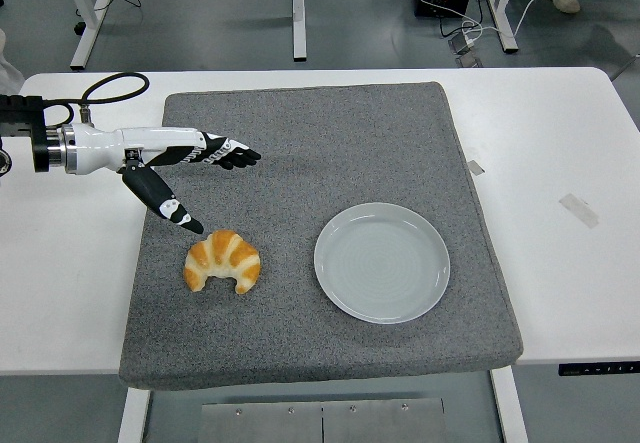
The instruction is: Place the bread on the plate
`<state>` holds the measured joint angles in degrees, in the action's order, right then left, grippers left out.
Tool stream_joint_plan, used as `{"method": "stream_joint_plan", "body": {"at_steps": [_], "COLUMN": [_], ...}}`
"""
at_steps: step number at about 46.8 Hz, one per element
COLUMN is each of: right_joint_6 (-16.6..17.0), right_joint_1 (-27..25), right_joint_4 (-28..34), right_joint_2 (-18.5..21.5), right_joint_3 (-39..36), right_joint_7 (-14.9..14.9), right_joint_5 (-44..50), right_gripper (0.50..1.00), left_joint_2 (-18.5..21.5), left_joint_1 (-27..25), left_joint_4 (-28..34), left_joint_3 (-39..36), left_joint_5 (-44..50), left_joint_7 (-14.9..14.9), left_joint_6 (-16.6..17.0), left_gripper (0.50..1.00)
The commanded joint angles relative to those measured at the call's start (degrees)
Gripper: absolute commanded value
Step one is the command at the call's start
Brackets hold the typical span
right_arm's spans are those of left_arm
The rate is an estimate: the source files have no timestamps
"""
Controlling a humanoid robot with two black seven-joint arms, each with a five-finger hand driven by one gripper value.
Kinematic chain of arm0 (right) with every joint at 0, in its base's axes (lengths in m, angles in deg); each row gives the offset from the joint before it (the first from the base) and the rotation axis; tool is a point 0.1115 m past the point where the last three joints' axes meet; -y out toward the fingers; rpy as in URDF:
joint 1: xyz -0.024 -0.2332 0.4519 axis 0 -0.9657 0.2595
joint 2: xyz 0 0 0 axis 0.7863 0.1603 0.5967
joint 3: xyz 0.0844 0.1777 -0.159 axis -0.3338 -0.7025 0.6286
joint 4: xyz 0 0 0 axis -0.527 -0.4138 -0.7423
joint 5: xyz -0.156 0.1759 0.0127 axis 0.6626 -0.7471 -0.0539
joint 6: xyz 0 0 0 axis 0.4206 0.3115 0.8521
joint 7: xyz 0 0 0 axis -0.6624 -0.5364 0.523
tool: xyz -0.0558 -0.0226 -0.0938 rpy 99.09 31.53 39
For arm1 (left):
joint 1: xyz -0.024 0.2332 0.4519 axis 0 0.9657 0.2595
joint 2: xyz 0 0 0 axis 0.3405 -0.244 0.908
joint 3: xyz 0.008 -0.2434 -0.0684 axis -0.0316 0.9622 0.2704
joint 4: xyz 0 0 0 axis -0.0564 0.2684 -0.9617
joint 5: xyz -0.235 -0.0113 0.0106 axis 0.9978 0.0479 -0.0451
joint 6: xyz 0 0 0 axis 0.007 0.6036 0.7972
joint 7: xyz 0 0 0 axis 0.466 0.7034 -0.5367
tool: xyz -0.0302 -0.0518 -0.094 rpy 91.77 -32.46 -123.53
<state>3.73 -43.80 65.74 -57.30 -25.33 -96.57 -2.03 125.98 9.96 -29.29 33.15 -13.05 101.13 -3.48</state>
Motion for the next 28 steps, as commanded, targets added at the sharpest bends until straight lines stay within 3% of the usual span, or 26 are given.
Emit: {"method": "stream_joint_plan", "body": {"at_steps": [1, 28], "right_joint_6": [0.07, 0.16], "right_joint_1": [0.02, -0.16], "right_joint_4": [0.0, -0.09], "right_joint_2": [0.0, 0.0], "right_joint_3": [-0.01, 0.61], "right_joint_7": [-0.06, 0.03], "right_joint_5": [0.0, 0.0], "right_gripper": [1.0, 1.0], "left_joint_2": [0.24, 3.32], "left_joint_1": [-0.78, -0.78], "left_joint_4": [0.51, 4.9], "left_joint_3": [-0.82, -2.84], "left_joint_5": [-1.06, -8.8], "left_joint_7": [-0.09, 1.22], "left_joint_6": [0.01, 0.01], "left_gripper": [0.971, 0.966]}}
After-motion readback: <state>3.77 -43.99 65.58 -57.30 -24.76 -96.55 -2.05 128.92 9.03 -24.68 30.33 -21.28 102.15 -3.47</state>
